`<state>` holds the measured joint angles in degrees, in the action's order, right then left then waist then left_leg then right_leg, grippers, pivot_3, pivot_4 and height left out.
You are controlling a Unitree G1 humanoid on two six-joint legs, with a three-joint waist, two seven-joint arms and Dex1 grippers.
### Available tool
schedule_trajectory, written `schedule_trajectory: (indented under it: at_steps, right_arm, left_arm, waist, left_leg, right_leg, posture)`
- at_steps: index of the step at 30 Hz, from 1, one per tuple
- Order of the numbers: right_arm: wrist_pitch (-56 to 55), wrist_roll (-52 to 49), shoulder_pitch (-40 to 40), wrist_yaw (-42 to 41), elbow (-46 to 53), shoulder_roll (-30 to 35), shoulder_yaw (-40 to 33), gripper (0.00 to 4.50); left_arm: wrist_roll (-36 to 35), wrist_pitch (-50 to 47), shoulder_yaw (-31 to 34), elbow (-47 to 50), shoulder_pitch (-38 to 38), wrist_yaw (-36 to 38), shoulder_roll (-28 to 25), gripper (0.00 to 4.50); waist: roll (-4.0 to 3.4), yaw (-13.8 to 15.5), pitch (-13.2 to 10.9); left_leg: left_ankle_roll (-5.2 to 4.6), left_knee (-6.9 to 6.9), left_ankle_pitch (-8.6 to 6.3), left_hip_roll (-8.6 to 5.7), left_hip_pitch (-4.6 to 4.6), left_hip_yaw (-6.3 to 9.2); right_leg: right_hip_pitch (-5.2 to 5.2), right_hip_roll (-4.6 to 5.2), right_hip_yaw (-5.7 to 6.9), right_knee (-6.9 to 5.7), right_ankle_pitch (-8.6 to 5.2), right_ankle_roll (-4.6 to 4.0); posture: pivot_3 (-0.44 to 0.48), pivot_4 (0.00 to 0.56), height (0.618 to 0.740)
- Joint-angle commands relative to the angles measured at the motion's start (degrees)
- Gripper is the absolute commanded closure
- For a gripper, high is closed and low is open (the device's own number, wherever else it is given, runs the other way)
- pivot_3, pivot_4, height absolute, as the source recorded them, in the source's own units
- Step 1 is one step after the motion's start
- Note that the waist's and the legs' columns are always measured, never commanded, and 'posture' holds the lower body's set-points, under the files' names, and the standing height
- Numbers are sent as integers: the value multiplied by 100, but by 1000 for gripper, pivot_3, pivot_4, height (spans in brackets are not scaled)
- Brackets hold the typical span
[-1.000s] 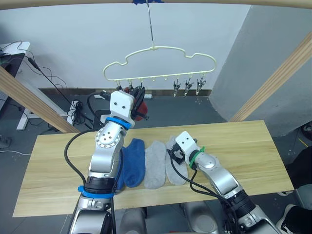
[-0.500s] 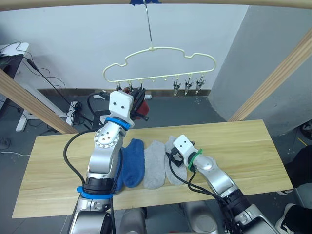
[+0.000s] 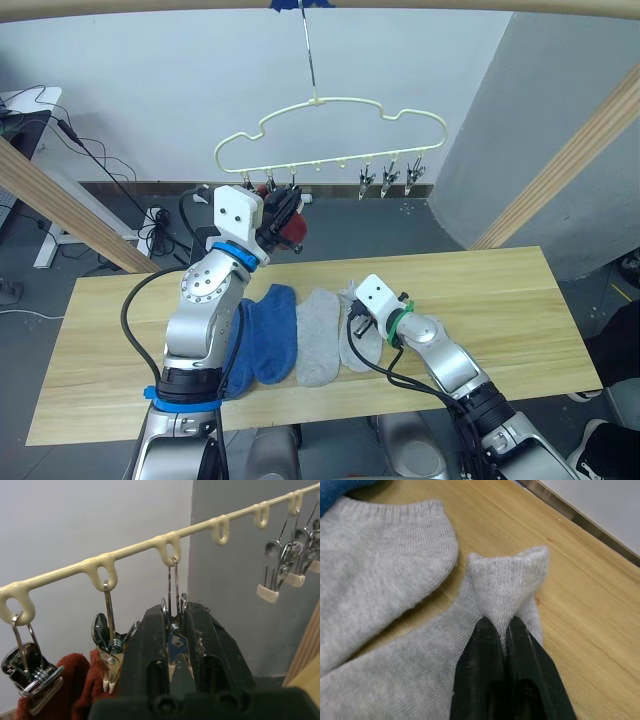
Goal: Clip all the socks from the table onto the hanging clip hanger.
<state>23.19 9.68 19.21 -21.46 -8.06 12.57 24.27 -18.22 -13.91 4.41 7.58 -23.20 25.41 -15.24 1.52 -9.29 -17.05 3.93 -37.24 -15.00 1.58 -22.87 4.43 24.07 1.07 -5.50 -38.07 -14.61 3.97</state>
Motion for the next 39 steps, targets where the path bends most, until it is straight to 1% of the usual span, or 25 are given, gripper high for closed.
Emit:
schedule_trajectory:
  at_steps: [1,4,6,7,14,23,39]
  right_arm:
    - [-11,149,67,-219,675,172,35,4500]
    - [-105,290,461,-528,1211,408,78,4500]
    - [-192,376,739,-631,1331,410,133,4500]
    - [-229,400,866,-649,1334,368,160,4500]
    - [-566,611,1482,-590,941,90,227,4500]
    - [-903,793,1769,-517,495,-182,236,4500]
    - [-1142,739,2098,-554,443,-355,102,4500]
  left_arm:
    - [-253,-125,100,271,-31,98,-64,4287]
    - [-452,-326,137,314,-74,136,-67,4287]
    - [-567,-451,137,361,-94,169,-71,4287]
    - [-612,-502,131,384,-98,189,-80,4287]
    - [-889,-843,174,482,-168,235,-146,4287]
    - [-1116,-1159,287,547,-221,207,-282,4287]
    - [-1095,-1149,227,569,-133,203,-282,4287]
  waist:
    - [0,1,0]
    - [0,-17,0]
    - [0,-42,0]
    - [0,-46,0]
    - [0,-50,0]
    - [0,-72,0]
    - [0,-163,0]
  left_leg:
    - [0,0,0,0,-1,0]
    - [0,1,0,0,-1,0]
    - [0,0,0,1,1,-1]
    - [0,0,0,1,1,-1]
    - [0,2,0,3,-4,0]
    - [0,1,0,3,-4,0]
    - [0,1,0,3,-3,0]
  right_leg:
    - [1,0,0,0,0,0]
    - [2,0,0,0,0,0]
    - [3,-1,-1,-1,0,0]
    - [2,-2,-1,-2,0,0]
    - [4,0,1,5,1,-1]
    - [5,1,1,3,1,-1]
    - [5,2,2,2,1,-1]
  posture:
    - [-194,305,740]
    - [-206,302,740]
    - [-224,303,740]
    - [-238,299,740]
    - [-251,296,740]
    - [-254,297,740]
    - [-254,299,740]
